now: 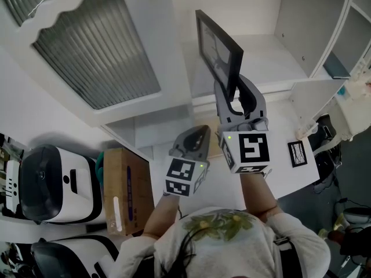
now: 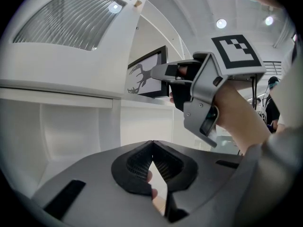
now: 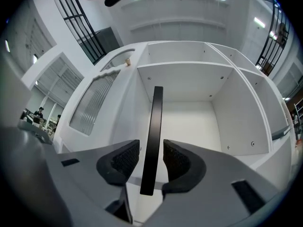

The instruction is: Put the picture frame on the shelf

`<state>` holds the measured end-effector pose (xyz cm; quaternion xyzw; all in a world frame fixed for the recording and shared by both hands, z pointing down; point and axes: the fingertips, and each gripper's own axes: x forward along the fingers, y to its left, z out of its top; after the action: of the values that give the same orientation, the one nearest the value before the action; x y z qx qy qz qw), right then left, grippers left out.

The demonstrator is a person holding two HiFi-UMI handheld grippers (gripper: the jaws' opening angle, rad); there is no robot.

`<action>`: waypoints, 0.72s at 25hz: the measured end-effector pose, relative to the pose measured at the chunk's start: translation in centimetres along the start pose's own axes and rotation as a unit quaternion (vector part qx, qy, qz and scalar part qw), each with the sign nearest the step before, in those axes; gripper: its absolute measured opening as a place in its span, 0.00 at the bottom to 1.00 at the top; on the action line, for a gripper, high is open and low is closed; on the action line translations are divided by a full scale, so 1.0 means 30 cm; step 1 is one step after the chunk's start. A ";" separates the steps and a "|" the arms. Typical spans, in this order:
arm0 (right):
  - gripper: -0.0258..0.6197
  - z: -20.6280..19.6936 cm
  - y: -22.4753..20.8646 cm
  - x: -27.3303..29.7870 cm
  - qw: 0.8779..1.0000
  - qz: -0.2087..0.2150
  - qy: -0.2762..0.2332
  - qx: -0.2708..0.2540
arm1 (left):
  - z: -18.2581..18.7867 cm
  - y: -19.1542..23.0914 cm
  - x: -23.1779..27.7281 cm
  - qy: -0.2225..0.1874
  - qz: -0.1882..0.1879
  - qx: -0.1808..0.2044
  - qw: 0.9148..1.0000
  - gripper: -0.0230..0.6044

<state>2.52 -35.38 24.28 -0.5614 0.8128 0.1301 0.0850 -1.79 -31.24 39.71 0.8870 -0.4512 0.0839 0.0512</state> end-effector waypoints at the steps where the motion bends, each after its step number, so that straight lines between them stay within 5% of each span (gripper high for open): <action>1: 0.27 -0.002 0.000 -0.011 1.000 -0.002 -0.001 0.001 | -0.001 0.001 -0.001 0.000 0.000 0.000 1.000 0.08; 18: 0.17 -0.059 -0.009 -0.062 1.000 -0.026 0.011 0.014 | -0.009 -0.004 -0.017 0.001 0.003 -0.001 1.000 0.08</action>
<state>3.44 -34.36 26.47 -0.5822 0.8008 0.1104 0.0870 -2.02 -30.74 39.89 0.8855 -0.4538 0.0846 0.0525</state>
